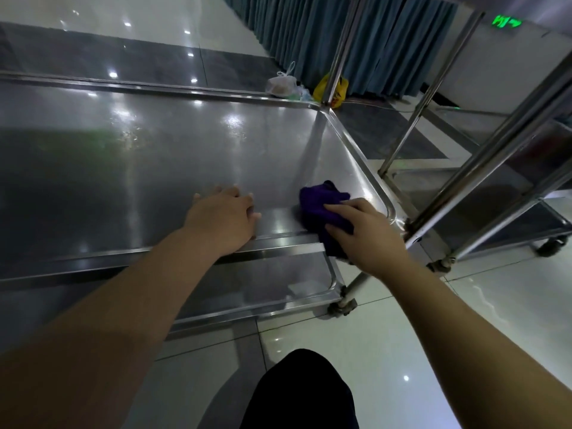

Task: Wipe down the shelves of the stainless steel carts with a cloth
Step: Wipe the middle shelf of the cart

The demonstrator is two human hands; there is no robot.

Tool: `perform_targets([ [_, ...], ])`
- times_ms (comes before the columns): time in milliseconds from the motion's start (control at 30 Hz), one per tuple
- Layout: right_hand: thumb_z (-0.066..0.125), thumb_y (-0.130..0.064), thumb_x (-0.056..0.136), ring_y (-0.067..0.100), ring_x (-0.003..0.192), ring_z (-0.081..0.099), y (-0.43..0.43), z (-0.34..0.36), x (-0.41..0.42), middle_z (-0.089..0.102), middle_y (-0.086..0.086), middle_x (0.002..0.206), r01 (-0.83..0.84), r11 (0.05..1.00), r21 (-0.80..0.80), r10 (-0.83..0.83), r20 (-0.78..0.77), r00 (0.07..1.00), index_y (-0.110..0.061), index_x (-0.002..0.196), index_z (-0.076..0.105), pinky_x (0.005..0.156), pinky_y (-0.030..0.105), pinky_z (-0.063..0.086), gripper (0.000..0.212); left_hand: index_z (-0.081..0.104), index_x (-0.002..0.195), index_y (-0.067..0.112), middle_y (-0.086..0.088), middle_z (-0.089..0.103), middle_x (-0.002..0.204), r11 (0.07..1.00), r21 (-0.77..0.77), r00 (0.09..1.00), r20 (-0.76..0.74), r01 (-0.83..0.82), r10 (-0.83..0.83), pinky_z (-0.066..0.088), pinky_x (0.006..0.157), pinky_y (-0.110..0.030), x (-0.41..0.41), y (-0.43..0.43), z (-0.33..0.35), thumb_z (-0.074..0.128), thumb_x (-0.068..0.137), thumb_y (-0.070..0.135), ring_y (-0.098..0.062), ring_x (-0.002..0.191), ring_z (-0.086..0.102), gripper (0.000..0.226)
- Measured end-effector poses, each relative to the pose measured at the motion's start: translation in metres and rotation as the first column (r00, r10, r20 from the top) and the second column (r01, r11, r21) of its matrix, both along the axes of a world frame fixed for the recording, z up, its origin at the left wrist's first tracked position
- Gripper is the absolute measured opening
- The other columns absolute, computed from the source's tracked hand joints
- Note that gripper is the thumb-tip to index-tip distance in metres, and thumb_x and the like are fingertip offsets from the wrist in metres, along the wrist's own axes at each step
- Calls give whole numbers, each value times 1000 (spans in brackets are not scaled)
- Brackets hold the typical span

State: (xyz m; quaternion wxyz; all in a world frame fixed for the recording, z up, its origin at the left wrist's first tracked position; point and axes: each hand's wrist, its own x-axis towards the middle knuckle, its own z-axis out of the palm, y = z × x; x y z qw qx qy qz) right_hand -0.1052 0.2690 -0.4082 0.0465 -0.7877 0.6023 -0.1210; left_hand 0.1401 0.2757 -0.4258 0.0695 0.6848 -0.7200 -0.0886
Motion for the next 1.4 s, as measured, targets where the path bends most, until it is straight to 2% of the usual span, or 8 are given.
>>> perform_targets([
  [167, 38, -46, 95, 41, 123, 31, -6, 0, -14, 32, 2, 147, 349, 937, 19, -341, -167, 925, -37, 138, 37, 101, 49, 29, 44, 64, 96, 24, 4, 59, 104, 996, -73, 991, -121, 51, -59, 45, 85, -35, 33, 34, 9, 43, 81, 63, -20, 101, 54, 46],
  [267, 39, -46, 94, 41, 121, 33, 1, -1, 8, 37, 3, 144, 379, 925, -8, -375, -168, 912, -35, 135, 42, 98, 47, 31, 42, 63, 106, 36, 10, 58, 117, 997, -76, 1000, -13, 14, -15, 46, 89, -38, 60, 64, 5, 33, 71, 79, -21, 109, 52, 64],
  [400, 50, -46, 88, 35, 111, 42, 27, -8, 71, 49, -1, 132, 97, 992, -85, -101, -49, 994, -36, 124, 54, 91, 42, 39, 38, 44, 134, 41, 16, 35, 147, 996, -85, 990, 142, 26, -14, 38, 100, -36, 74, 80, -2, 45, 78, 71, -22, 124, 41, 63],
  [533, 52, -45, 89, 26, 110, 43, 43, -11, 95, 51, -6, 129, -170, 982, -75, 172, 11, 985, -36, 124, 55, 88, 37, 37, 36, 49, 133, 31, 11, 39, 146, 995, -96, 1000, 13, -15, 16, 35, 102, -35, 73, 82, 0, 54, 78, 65, -20, 129, 40, 65],
  [700, 48, -42, 92, 34, 113, 39, 28, -7, 43, 45, -2, 134, 275, 961, -41, -274, 36, 961, -33, 126, 54, 88, 42, 38, 35, 62, 119, 23, 5, 53, 134, 980, -190, 998, -40, -59, 53, 44, 94, -37, 96, 101, -2, 64, 79, 53, -20, 121, 49, 50],
  [833, 43, -40, 95, 38, 111, 40, 35, -6, 58, 44, 5, 132, 346, 936, -65, -350, -62, 935, -26, 124, 54, 87, 45, 39, 34, 66, 113, 24, 6, 58, 125, 972, -230, 998, -26, -57, 52, 45, 85, -34, 111, 113, -1, 65, 80, 48, -21, 112, 54, 41],
  [1133, 41, -34, 97, 30, 107, 49, 94, 23, 161, 43, 6, 131, -111, 988, 107, 119, -70, 990, -21, 124, 52, 90, 40, 44, 32, 63, 115, 13, -7, 56, 115, 998, 31, 986, -155, -59, 63, 45, 89, -37, 110, 130, 28, 58, 88, 36, -26, 106, 54, 36],
  [1400, 43, -33, 98, 26, 102, 55, 131, 92, 191, 46, 8, 127, -218, 779, 588, 330, -89, 940, -22, 131, 48, 84, 37, 47, 35, 65, 107, 20, -4, 64, 110, 933, 270, 879, -349, -238, 325, 46, 88, -37, 137, 204, 105, 45, 96, 30, -25, 101, 58, 25],
])
